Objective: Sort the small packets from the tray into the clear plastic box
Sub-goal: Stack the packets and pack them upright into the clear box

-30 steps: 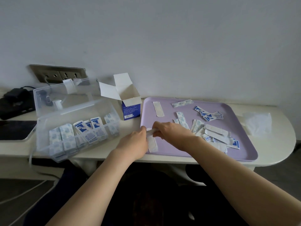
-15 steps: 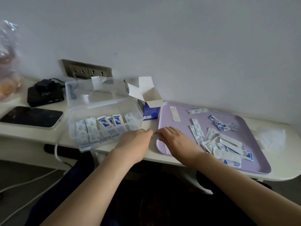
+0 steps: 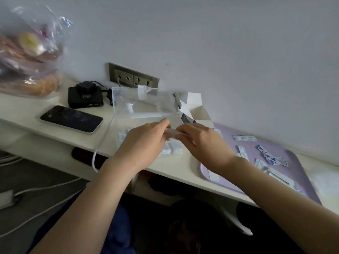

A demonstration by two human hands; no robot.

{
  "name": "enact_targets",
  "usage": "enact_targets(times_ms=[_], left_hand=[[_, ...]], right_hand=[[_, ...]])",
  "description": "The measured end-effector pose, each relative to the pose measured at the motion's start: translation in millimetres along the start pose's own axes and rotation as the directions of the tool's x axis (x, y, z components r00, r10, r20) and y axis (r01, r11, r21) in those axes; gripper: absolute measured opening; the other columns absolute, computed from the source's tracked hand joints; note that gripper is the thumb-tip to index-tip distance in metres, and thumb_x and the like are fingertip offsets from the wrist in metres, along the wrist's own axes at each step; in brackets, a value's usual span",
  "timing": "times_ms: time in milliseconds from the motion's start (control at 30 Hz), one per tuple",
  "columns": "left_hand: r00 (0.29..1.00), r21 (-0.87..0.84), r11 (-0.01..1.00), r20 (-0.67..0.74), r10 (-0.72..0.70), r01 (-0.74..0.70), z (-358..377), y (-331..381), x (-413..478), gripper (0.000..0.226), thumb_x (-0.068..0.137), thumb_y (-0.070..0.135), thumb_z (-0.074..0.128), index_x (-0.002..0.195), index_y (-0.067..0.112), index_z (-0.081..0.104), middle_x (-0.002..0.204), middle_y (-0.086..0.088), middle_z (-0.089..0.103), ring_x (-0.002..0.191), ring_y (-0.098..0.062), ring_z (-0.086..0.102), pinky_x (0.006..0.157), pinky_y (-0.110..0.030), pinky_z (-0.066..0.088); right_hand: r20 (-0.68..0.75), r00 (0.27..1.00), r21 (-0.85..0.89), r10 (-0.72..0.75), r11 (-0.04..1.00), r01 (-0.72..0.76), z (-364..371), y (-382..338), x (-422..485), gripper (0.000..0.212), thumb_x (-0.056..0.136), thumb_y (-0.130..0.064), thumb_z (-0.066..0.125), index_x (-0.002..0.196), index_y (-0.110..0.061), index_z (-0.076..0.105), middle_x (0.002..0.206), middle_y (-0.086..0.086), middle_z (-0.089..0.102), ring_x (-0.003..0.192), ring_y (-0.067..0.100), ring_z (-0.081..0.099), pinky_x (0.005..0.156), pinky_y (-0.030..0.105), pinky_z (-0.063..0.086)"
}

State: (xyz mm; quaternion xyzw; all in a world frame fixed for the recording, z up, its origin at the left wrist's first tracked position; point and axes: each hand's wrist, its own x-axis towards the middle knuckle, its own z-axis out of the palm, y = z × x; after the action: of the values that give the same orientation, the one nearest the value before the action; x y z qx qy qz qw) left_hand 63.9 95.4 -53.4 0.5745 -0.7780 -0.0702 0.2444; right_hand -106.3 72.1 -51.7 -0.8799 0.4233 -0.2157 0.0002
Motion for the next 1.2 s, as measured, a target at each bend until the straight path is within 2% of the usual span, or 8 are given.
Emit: enact_targets(times_ms=[133, 267, 367, 600, 867, 1033, 1100, 1200], left_hand=[[0.994, -0.083, 0.992, -0.060, -0.096, 0.091, -8, -24, -6, 0.008, 0.096, 0.027, 0.048, 0.099, 0.020, 0.046, 0.091, 0.008, 0.060, 0.073, -0.019, 0.053, 0.060, -0.033, 0.038], [0.970, -0.090, 0.982, -0.166, -0.177, 0.164, -8, -50, -7, 0.017, 0.095, 0.025, 0.051, 0.109, 0.016, 0.047, 0.103, 0.000, 0.055, 0.086, -0.019, 0.052, 0.069, -0.031, 0.038], [0.954, 0.029, 0.958, -0.105, -0.279, 0.284, -8, -65, -8, 0.029, 0.096, 0.029, 0.049, 0.121, 0.015, 0.047, 0.120, -0.006, 0.049, 0.110, -0.025, 0.046, 0.089, -0.037, 0.038], [0.911, 0.166, 0.905, 0.068, -0.406, 0.391, -9, -78, -17, 0.037, 0.098, 0.034, 0.041, 0.132, 0.017, 0.040, 0.131, -0.006, 0.042, 0.121, -0.026, 0.038, 0.097, -0.038, 0.032], [0.893, 0.131, 0.900, 0.130, -0.430, 0.415, -7, -83, -22, 0.040, 0.098, 0.036, 0.040, 0.134, 0.017, 0.036, 0.133, -0.008, 0.039, 0.121, -0.026, 0.038, 0.098, -0.038, 0.033], [0.893, 0.125, 0.904, 0.154, -0.424, 0.408, -8, -82, -21, 0.043, 0.098, 0.037, 0.041, 0.135, 0.015, 0.034, 0.135, -0.011, 0.036, 0.121, -0.027, 0.037, 0.098, -0.038, 0.033], [0.892, 0.123, 0.905, 0.159, -0.424, 0.408, -8, -82, -21, 0.044, 0.098, 0.037, 0.041, 0.136, 0.015, 0.033, 0.136, -0.011, 0.036, 0.122, -0.027, 0.036, 0.098, -0.039, 0.033], [0.890, 0.121, 0.904, 0.166, -0.425, 0.410, -8, -82, -22, 0.044, 0.098, 0.038, 0.041, 0.136, 0.016, 0.033, 0.137, -0.011, 0.035, 0.123, -0.027, 0.036, 0.098, -0.039, 0.033]], right_hand=[[0.008, 1.000, -0.048, -0.030, 0.998, 0.031, 6, -22, 25, 0.027, 0.094, -0.030, 0.047, 0.090, -0.010, 0.066, 0.078, 0.005, 0.063, 0.078, 0.026, 0.057, 0.058, 0.038, 0.048], [0.099, 0.979, 0.036, 0.179, 0.982, -0.183, 15, -34, 49, 0.024, 0.094, -0.030, 0.047, 0.089, -0.013, 0.063, 0.081, 0.005, 0.064, 0.078, 0.026, 0.056, 0.065, 0.037, 0.048], [0.198, 0.918, 0.092, 0.344, 0.926, -0.366, 25, -31, 66, 0.021, 0.092, -0.027, 0.047, 0.087, -0.014, 0.062, 0.078, 0.005, 0.064, 0.072, 0.023, 0.055, 0.063, 0.030, 0.044], [0.484, 0.701, 0.169, 0.523, 0.730, -0.662, 61, -19, 94, 0.019, 0.088, -0.015, 0.053, 0.096, -0.007, 0.068, 0.085, 0.009, 0.058, 0.055, 0.013, 0.046, 0.051, 0.020, 0.039], [0.577, 0.590, -0.025, 0.565, 0.734, -0.679, 92, -14, 105, 0.030, 0.087, -0.012, 0.055, 0.109, 0.008, 0.060, 0.099, 0.019, 0.063, 0.085, 0.026, 0.059, 0.081, 0.034, 0.053], [0.561, 0.593, -0.191, 0.578, 0.787, -0.586, 93, -21, 103, 0.036, 0.090, -0.020, 0.053, 0.060, -0.008, 0.037, 0.061, 0.004, 0.035, 0.053, 0.014, 0.033, 0.049, 0.021, 0.028], [0.562, 0.595, -0.212, 0.574, 0.796, -0.567, 93, -20, 103, 0.042, 0.091, -0.023, 0.052, 0.058, -0.011, 0.030, 0.060, 0.003, 0.030, 0.052, 0.013, 0.028, 0.048, 0.021, 0.024], [0.573, 0.590, -0.185, 0.569, 0.791, -0.583, 94, -19, 104, 0.027, 0.090, -0.026, 0.054, 0.076, -0.003, 0.052, 0.075, 0.010, 0.048, 0.069, 0.019, 0.046, 0.064, 0.024, 0.039]])
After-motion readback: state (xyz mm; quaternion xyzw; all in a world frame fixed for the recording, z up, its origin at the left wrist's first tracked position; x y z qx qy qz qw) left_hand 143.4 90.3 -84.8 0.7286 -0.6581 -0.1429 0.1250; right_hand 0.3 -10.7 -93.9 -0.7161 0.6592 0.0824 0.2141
